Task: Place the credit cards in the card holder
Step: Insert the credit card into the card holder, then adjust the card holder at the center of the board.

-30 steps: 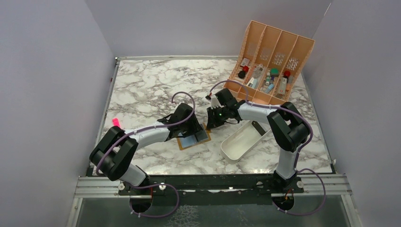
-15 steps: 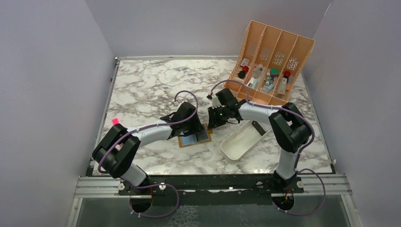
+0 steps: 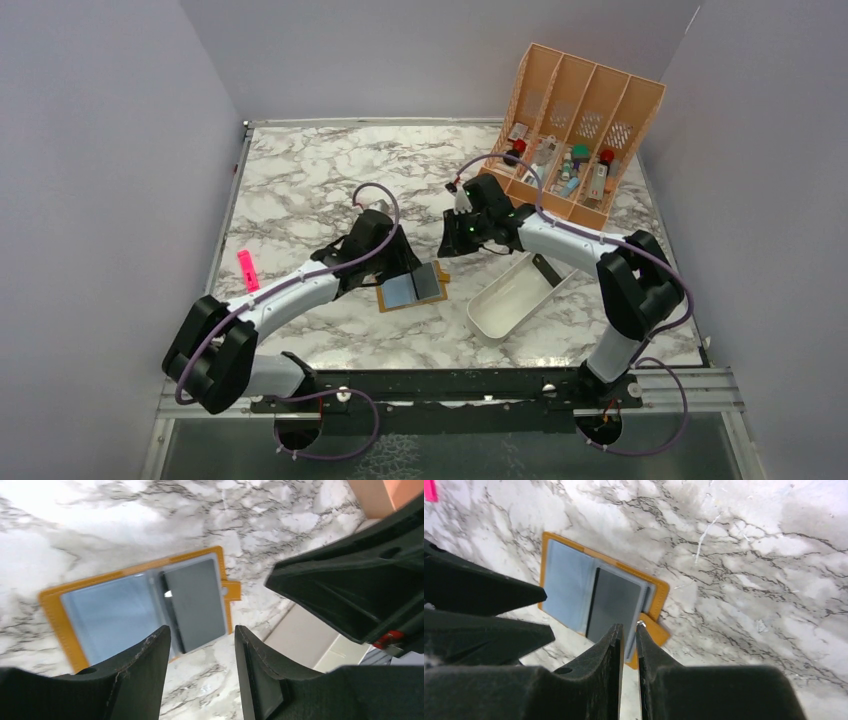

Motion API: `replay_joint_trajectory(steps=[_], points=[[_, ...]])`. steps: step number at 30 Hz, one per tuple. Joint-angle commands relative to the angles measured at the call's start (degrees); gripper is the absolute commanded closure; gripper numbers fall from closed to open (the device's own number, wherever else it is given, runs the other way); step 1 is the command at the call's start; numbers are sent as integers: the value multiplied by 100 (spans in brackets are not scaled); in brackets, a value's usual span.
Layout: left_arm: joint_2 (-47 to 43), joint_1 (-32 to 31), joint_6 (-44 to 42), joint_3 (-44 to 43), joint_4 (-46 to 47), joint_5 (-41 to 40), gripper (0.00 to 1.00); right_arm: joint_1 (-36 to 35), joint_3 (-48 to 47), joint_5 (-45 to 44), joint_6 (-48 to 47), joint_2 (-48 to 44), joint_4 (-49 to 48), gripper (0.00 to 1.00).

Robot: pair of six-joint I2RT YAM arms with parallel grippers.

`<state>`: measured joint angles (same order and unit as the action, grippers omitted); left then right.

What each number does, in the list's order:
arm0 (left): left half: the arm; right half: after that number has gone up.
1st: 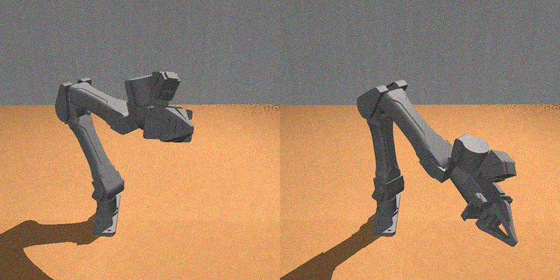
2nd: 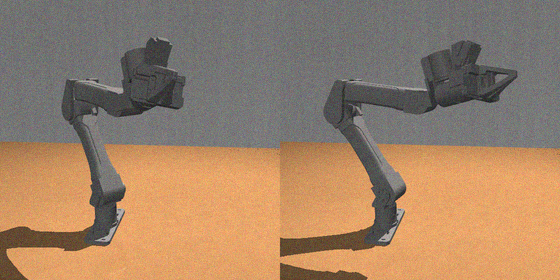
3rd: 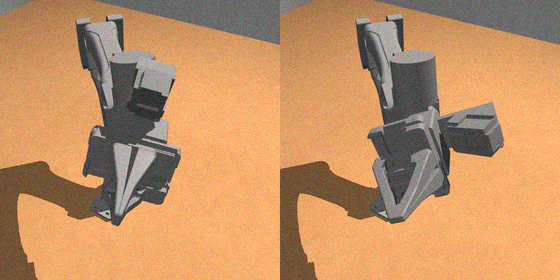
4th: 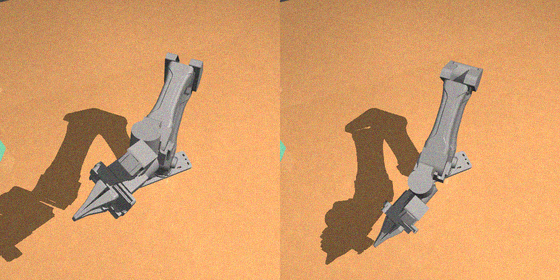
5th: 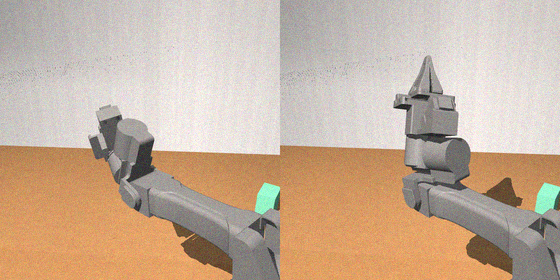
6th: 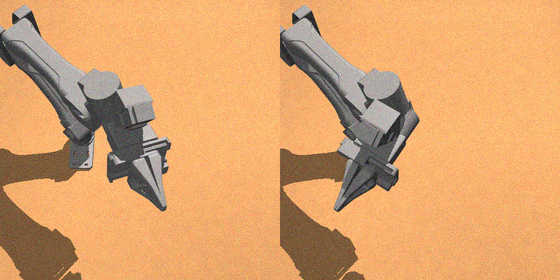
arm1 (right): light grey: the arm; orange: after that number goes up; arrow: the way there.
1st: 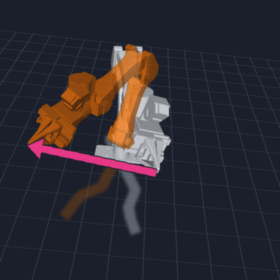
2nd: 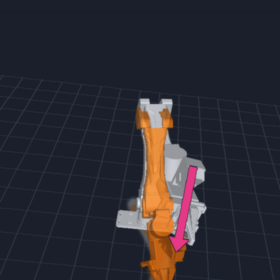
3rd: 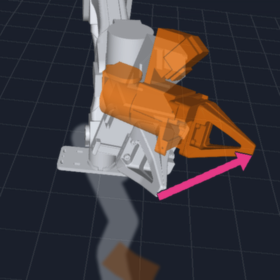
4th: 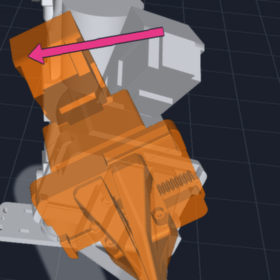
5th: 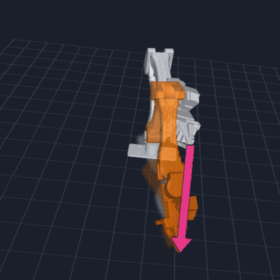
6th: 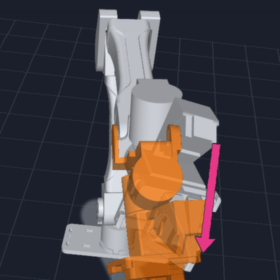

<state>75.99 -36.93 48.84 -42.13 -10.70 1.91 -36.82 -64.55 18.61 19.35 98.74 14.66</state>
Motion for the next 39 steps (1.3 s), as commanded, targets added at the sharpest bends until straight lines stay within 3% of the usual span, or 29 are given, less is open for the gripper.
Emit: replay_joint_trajectory(steps=[1,13,20,24,33,39], points=[[-267,522,-313,514,-212,478,46,-204,-236,210,539,23,92,78],[-656,2154,-1120,1185,-74,1715,50,-1371,-1001,-1146,1073,826,425,64],[-345,2201,-1066,1255,283,2165,54,-1496,-1641,-1772,676,953,1167,64],[-278,2201,-954,1344,542,2323,56,-1497,-1759,-1645,433,895,1321,64],[150,2199,-975,1251,828,2466,59,-865,-1782,-2937,-265,203,2348,64],[630,2200,-728,1147,1391,2937,59,-446,-1324,-4083,-1039,-419,2440,62]])
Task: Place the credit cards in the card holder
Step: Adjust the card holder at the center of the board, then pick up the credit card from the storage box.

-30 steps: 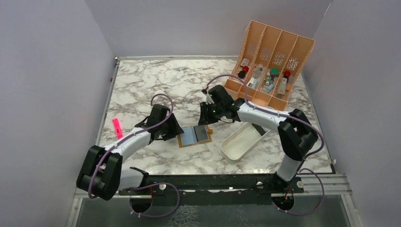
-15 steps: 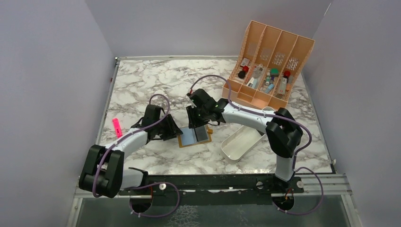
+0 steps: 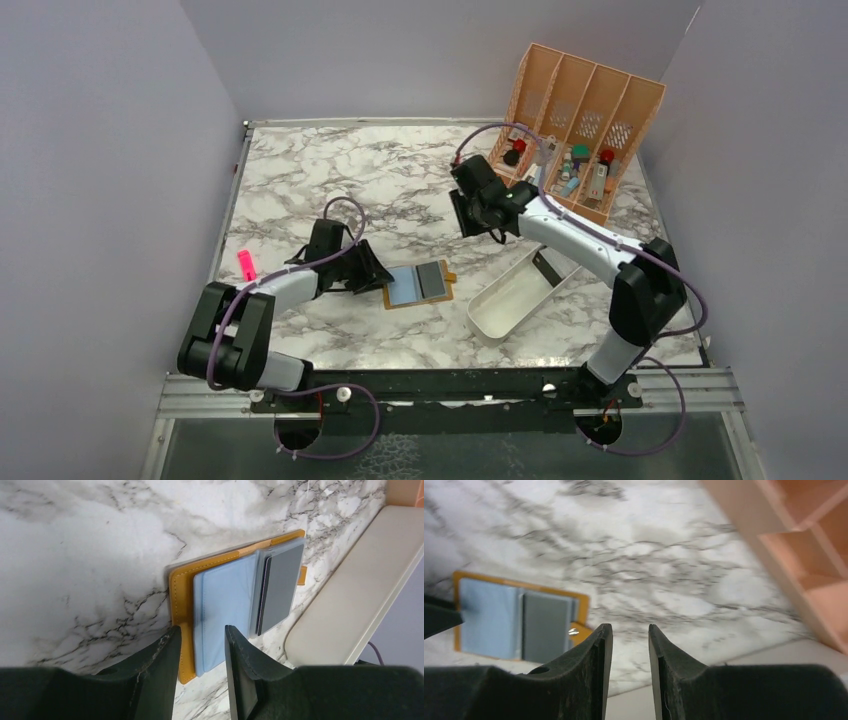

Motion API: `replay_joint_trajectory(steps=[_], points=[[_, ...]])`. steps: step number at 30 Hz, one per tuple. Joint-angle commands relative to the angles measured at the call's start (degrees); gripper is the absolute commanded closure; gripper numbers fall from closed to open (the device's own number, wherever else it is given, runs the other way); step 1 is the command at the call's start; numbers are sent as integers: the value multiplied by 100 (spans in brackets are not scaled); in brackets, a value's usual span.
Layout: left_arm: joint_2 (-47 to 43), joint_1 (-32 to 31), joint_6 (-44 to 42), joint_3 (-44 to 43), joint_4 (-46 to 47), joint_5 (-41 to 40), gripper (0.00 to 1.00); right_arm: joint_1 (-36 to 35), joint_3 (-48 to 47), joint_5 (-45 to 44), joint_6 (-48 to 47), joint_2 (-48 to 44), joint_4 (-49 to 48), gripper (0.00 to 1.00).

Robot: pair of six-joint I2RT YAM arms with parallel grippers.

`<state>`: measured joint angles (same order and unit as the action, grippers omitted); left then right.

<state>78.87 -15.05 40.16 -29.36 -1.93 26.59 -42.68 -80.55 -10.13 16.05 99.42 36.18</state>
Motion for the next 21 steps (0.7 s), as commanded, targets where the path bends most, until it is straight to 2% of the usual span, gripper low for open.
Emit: replay_joint_trajectory(steps=[1,3,10,21], points=[[428,14,187,-165,600,546,59,174,386,-1439,-842,-577,270,62],[524,17,236,-260,645,605,59,343,641,-1679,-1017,-772,252,62],[202,11,261,-405,462,473,56,1102,1144,-1533,-1534,-1248,590,61],[-922,13,-433,-924,-802,567,47,1243,2019,-1552,-2310,-1795,605,55]])
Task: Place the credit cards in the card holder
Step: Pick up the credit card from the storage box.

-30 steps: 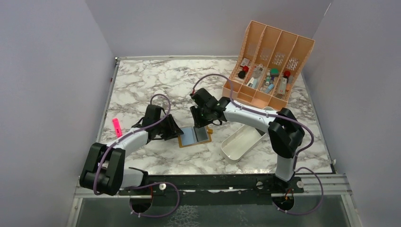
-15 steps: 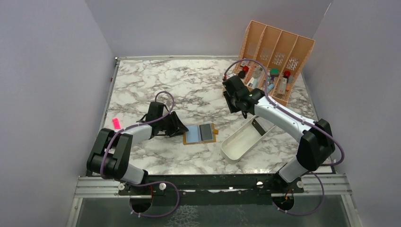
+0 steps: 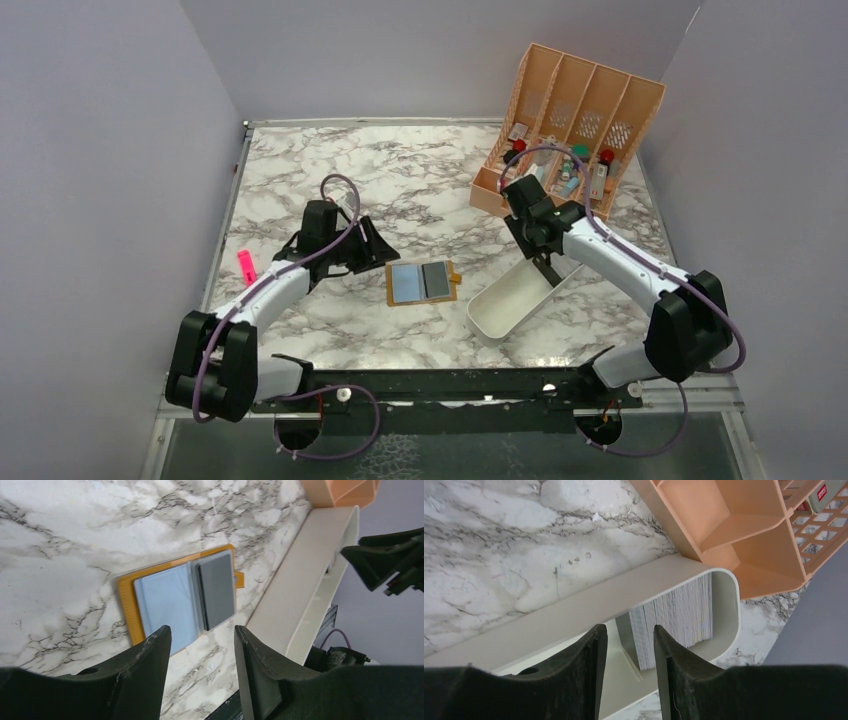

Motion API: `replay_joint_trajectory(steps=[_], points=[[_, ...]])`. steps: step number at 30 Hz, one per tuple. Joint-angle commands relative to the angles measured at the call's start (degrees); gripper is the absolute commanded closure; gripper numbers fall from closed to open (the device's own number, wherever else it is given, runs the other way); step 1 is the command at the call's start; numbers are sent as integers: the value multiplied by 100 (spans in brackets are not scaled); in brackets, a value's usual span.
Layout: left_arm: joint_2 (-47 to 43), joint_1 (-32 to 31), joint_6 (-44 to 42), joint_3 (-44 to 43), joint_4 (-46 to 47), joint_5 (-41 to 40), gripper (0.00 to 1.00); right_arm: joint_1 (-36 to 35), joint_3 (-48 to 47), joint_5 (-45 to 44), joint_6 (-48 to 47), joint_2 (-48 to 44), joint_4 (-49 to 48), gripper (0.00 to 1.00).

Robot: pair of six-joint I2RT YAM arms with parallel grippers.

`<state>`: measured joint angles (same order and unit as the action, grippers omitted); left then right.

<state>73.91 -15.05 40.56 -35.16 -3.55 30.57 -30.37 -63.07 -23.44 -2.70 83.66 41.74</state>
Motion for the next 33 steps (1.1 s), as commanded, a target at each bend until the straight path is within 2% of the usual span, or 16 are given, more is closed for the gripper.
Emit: replay_joint_trajectory(steps=[1,8,14,27,33], points=[[-503,16,-557,-398,-783,177,46,13,351,-266,-473,-229,46,55],[-821,11,-851,-243,-1089,206,46,23,831,-412,-759,-160,-203,52],[-887,16,-911,-155,-1105,269,46,22,937,-805,-822,30,-424,51],[-973,11,-1016,-190,-1215,285,45,22,1189,-946,-1041,418,-1052,51],[-1037,16,-1033,-157,-1245,305,45,22,1227,-1345,-1110,390,-1169,56]])
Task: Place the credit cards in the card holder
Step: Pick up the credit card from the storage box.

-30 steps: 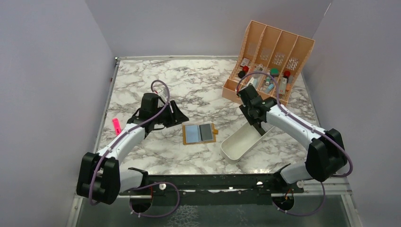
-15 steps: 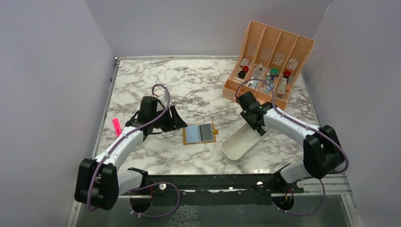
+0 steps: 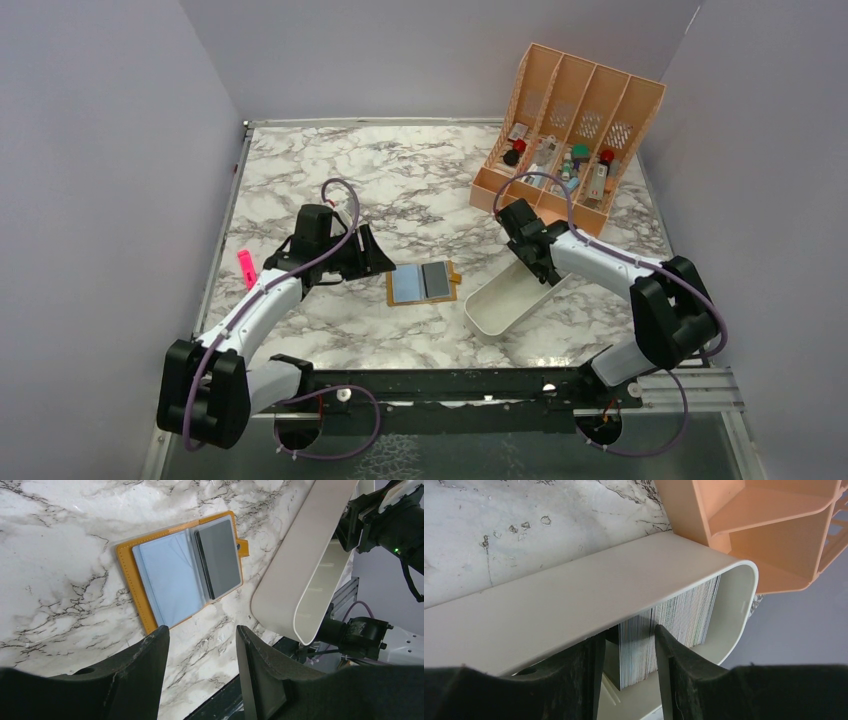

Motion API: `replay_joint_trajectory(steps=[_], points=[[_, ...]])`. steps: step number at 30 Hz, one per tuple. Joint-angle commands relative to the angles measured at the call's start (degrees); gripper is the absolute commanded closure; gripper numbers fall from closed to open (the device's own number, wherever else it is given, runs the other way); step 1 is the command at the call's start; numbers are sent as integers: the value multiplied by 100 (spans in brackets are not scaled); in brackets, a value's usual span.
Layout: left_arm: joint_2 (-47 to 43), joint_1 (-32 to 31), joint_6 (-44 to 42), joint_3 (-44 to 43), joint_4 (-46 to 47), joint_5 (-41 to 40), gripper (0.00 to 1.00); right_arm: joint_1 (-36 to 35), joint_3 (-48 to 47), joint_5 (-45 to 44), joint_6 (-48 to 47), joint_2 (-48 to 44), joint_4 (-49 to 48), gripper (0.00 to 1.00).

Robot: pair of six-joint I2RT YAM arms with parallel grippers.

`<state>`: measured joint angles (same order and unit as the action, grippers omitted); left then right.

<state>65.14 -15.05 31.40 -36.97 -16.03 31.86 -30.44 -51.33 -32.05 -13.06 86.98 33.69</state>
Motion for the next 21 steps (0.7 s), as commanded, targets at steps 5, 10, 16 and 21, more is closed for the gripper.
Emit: replay_joint_trajectory(steps=[5,10,16,21], points=[[-157,17,-144,14,-2,246,45,29,77,-723,-72,-191,-351,61],[-237,13,-143,50,1,260,45,29,-1,-736,-30,-443,-258,63],[-257,13,-143,60,-4,260,45,29,11,-600,-59,-434,-313,68],[-248,11,-143,58,-3,251,45,29,-13,-579,-65,-460,-310,72]])
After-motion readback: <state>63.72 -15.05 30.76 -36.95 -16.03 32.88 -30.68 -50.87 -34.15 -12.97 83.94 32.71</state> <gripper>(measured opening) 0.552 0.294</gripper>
